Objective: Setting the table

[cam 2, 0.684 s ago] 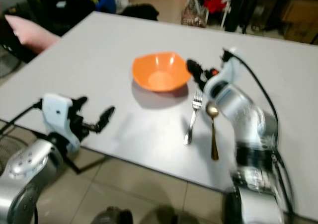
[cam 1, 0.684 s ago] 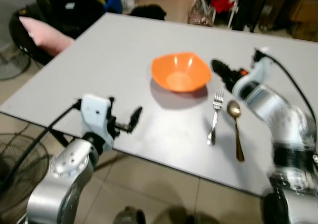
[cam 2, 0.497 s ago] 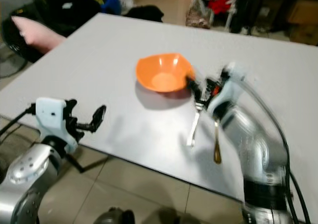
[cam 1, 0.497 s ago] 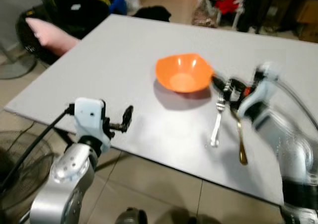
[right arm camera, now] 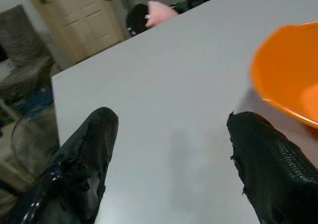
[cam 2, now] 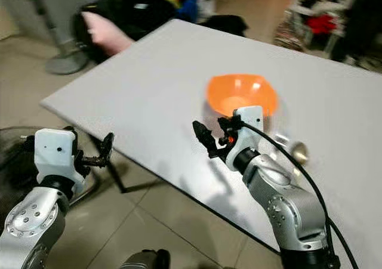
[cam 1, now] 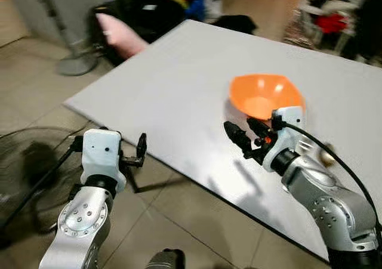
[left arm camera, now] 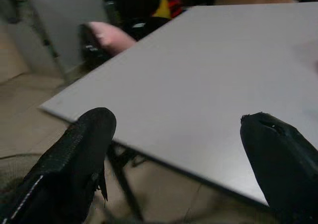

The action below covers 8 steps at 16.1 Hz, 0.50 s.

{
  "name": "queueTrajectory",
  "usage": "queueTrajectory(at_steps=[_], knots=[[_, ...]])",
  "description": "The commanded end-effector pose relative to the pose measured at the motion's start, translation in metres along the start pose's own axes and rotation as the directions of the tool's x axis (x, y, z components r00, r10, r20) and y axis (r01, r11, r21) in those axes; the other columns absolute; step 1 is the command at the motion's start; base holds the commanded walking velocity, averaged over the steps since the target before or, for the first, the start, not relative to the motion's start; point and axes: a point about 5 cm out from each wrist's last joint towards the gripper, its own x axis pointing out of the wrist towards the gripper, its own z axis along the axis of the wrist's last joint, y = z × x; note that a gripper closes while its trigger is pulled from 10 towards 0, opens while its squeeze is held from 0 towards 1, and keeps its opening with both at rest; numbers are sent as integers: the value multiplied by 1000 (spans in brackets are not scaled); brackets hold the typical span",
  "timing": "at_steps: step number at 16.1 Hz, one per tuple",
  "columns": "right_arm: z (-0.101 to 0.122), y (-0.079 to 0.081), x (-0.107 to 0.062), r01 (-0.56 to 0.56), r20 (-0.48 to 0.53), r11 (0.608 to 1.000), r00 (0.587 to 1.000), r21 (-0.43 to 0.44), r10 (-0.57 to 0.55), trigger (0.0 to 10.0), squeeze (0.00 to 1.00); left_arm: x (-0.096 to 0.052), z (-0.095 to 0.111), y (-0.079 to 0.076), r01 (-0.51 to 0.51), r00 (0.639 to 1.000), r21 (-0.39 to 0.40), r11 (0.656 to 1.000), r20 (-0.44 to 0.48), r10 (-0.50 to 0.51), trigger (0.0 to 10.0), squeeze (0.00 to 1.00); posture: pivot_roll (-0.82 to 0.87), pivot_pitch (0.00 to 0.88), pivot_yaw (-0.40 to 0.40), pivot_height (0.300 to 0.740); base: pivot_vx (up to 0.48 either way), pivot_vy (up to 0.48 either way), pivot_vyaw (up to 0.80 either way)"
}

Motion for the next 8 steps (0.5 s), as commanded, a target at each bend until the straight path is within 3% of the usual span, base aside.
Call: queueTrajectory(at_steps=[1, 8], knots=[[-3, 3, -1, -8, -6, 1000, 1000, -27, 8, 10000, 0, -3, 4, 3, -24, 999, 19, 1000, 26, 24, 10000, 0, -72, 4, 58, 740, 0, 0, 800], [-7, 6, 1, 19, 0, 1000, 1000, -21, -19, 10000, 0, -4, 2, 11, -93, 996, -2, 996, 15, 93, 10000, 0, -63, 37, 66, 740, 0, 0, 800]])
